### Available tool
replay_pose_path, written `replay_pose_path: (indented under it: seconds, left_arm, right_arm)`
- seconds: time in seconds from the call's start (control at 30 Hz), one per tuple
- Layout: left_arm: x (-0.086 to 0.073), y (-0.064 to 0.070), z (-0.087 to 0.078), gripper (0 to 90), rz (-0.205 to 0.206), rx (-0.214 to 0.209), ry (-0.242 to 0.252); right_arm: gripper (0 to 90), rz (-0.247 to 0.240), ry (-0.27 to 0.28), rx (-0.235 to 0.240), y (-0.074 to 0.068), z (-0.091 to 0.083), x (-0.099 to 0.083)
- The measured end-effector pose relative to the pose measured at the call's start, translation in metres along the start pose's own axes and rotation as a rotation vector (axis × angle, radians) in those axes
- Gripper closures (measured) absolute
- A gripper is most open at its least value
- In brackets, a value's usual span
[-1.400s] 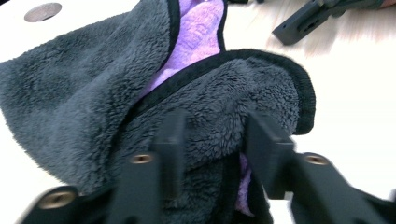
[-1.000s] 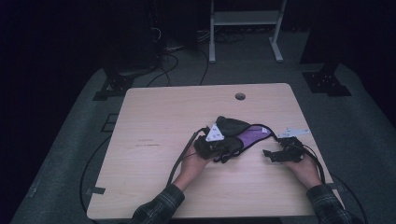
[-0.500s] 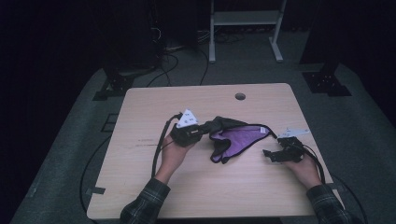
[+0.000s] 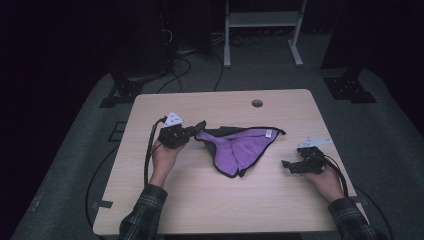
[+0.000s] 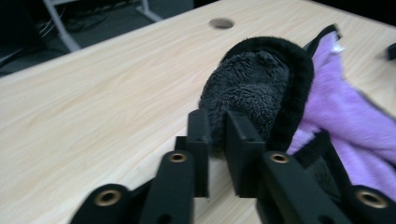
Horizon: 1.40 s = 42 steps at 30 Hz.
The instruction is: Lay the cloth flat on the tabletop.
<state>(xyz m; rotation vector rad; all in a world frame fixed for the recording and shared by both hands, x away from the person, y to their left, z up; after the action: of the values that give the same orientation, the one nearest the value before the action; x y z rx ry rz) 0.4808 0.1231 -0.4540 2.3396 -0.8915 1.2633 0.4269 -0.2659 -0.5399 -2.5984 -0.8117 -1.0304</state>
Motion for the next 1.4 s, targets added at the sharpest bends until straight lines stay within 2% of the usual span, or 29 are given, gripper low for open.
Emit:
replay_pose_path:
  seconds: [0.07, 0.1, 0.13, 0.2, 0.3, 0.37, 0.4, 0.47, 0.5, 0.53, 0.57, 0.63, 0.77, 0.8, 0.83, 0.9, 0.93, 0.97, 1.07, 1.13, 1.23, 1.4]
  left_arm:
    - [0.000, -0.002, -0.003, 62.5, -0.007, 0.009, 0.005]
    - [0.001, -0.005, -0.006, 62.5, -0.011, 0.022, 0.009]
    - [0.003, -0.006, -0.010, 55.7, -0.015, 0.025, 0.018]
    - [0.003, -0.005, -0.017, 50.9, -0.004, 0.030, 0.014]
    - [-0.001, 0.006, -0.023, 47.1, 0.023, 0.013, 0.000]
    - [-0.005, 0.015, -0.026, 45.9, 0.045, -0.004, -0.010]
    - [-0.007, 0.020, -0.027, 44.8, 0.051, -0.015, -0.013]
    - [-0.012, 0.031, -0.029, 44.8, 0.063, -0.043, -0.012]
    - [-0.014, 0.038, -0.030, 43.4, 0.073, -0.054, -0.017]
    - [-0.017, 0.044, -0.029, 42.4, 0.088, -0.060, -0.027]
    - [-0.020, 0.050, -0.029, 42.4, 0.097, -0.071, -0.031]
    - [-0.025, 0.061, -0.028, 42.4, 0.107, -0.103, -0.044]
    - [-0.035, 0.080, -0.019, 42.1, 0.130, -0.135, -0.073]
    - [-0.037, 0.084, -0.016, 40.9, 0.140, -0.139, -0.087]
    - [-0.039, 0.087, -0.013, 40.9, 0.141, -0.146, -0.097]
    - [-0.042, 0.092, -0.007, 39.7, 0.144, -0.157, -0.111]
    - [-0.044, 0.094, -0.005, 38.6, 0.150, -0.162, -0.120]
    - [-0.045, 0.096, -0.003, 38.6, 0.153, -0.167, -0.125]
    - [-0.049, 0.103, 0.003, 37.4, 0.158, -0.186, -0.140]
    - [-0.051, 0.109, 0.008, 37.0, 0.159, -0.199, -0.148]
    - [-0.054, 0.118, 0.013, 35.9, 0.183, -0.218, -0.166]
    - [-0.055, 0.135, 0.027, 36.3, 0.221, -0.249, -0.186]
  right_arm:
    - [13.5, 0.000, 0.000, 0.000, 0.000, 0.000, 0.000]
    - [13.5, 0.000, 0.000, 0.000, 0.000, 0.000, 0.000]
    - [13.5, 0.000, -0.001, -0.001, 0.000, 0.000, 0.000]
    - [14.3, 0.011, -0.014, 0.001, -0.001, -0.001, 0.000]
    - [14.6, 0.030, -0.019, 0.022, -0.003, -0.002, 0.001]
    - [17.0, 0.017, -0.022, 0.022, -0.007, -0.003, 0.003]
    - [17.7, 0.003, -0.009, 0.037, -0.015, -0.005, 0.008]
    - [20.5, -0.002, 0.002, 0.052, -0.021, -0.006, 0.011]
    - [24.8, -0.014, 0.027, 0.088, -0.034, -0.009, 0.018]
    - [27.5, -0.024, 0.037, 0.104, -0.041, -0.010, 0.022]
    - [27.5, -0.024, 0.037, 0.104, -0.041, -0.010, 0.022]
    - [31.8, -0.055, 0.049, 0.137, -0.056, -0.012, 0.029]
    - [39.0, -0.105, 0.072, 0.211, -0.087, -0.013, 0.041]
    - [41.2, -0.127, 0.074, 0.245, -0.102, -0.010, 0.046]
    - [41.2, -0.127, 0.074, 0.245, -0.102, -0.010, 0.046]
    - [43.1, -0.146, 0.079, 0.273, -0.115, -0.007, 0.052]
    - [45.9, -0.171, 0.086, 0.289, -0.126, -0.004, 0.057]
    - [45.9, -0.171, 0.086, 0.289, -0.126, -0.004, 0.057]
    - [49.9, -0.200, 0.077, 0.316, -0.143, 0.004, 0.062]
    - [50.1, -0.212, 0.071, 0.316, -0.146, 0.007, 0.062]
    - [52.1, -0.248, 0.046, 0.302, -0.151, 0.016, 0.059]
    - [56.2, -0.263, 0.040, 0.291, -0.153, 0.020, 0.057]
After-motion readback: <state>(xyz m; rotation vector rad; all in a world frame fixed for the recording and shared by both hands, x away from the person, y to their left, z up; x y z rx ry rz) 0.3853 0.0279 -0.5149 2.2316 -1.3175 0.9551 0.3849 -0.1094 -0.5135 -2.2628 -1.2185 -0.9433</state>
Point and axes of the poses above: each handheld gripper's, and its own axes: z roughly forward along the jaws, x roughly out of its top, y roughly to its right, the point moved 8 cm from there along z, roughly forward along the jaws, and after that the axes turned 3 degrees about -y, right-handed, at the moved point
